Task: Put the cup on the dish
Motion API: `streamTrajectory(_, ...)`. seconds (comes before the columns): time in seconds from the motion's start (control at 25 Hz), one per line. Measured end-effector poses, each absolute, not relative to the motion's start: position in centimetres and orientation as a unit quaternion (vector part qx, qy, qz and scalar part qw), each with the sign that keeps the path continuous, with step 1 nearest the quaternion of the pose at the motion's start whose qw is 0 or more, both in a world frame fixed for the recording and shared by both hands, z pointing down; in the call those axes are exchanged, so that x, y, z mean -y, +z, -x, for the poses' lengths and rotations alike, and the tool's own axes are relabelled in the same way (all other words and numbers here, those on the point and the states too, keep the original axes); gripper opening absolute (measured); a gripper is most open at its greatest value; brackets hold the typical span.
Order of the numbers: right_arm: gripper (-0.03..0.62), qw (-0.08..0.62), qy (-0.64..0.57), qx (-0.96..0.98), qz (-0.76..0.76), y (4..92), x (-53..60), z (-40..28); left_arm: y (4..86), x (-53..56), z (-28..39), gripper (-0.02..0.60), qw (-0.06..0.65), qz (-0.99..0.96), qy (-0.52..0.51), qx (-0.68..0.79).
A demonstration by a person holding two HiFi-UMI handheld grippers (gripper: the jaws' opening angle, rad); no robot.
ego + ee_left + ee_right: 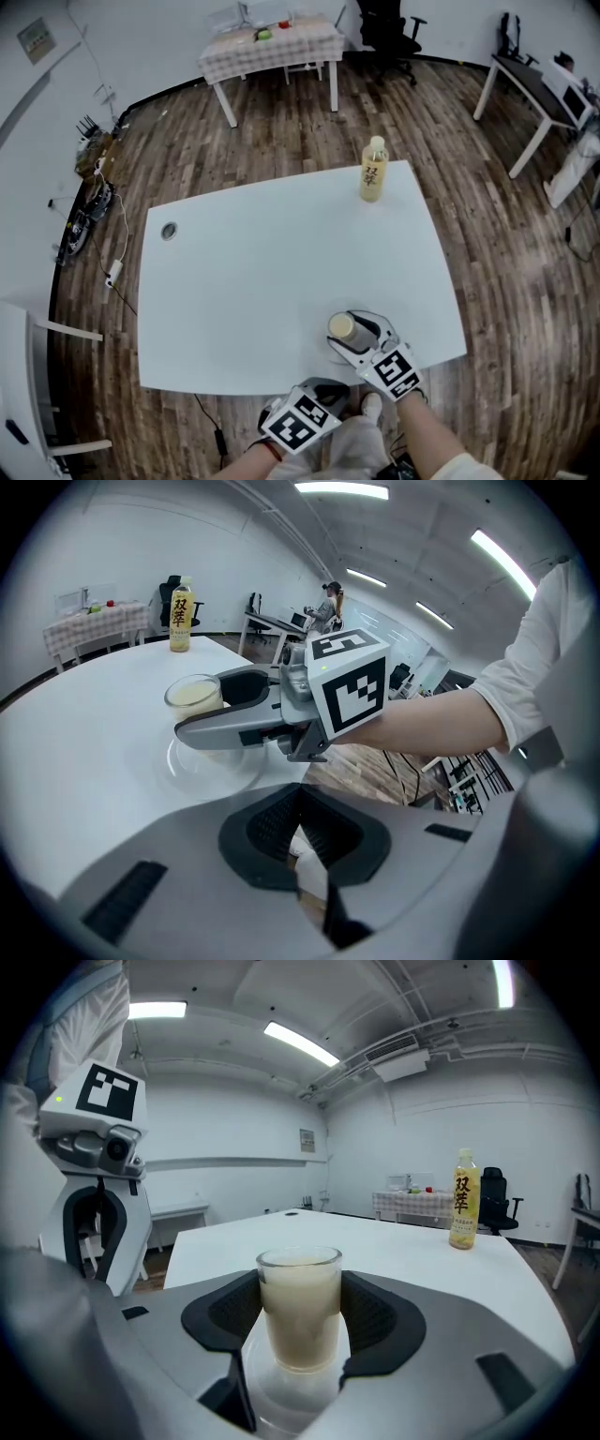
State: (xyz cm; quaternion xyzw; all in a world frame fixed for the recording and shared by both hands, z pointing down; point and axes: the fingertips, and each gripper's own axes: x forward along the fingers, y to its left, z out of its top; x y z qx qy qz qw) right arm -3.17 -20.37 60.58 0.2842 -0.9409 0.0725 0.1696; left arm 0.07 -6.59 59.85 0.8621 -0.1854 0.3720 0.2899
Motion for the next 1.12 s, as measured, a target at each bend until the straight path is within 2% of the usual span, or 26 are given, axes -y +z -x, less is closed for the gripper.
streamTrajectory(0.28, 0.275, 0.218, 0.031, 0.935, -0.279, 62.1, 20.4, 3.4, 60.0, 6.4, -0.1, 0.0, 0.29, -0.861, 0.374, 0.185)
streamTrajectory(1.12, 0.276, 0.203, 0.062, 0.935, -0.283, 61.9, 20.4, 2.2, 60.0, 6.9, -0.1, 0.0, 0.293, -0.859, 0.377, 0.185)
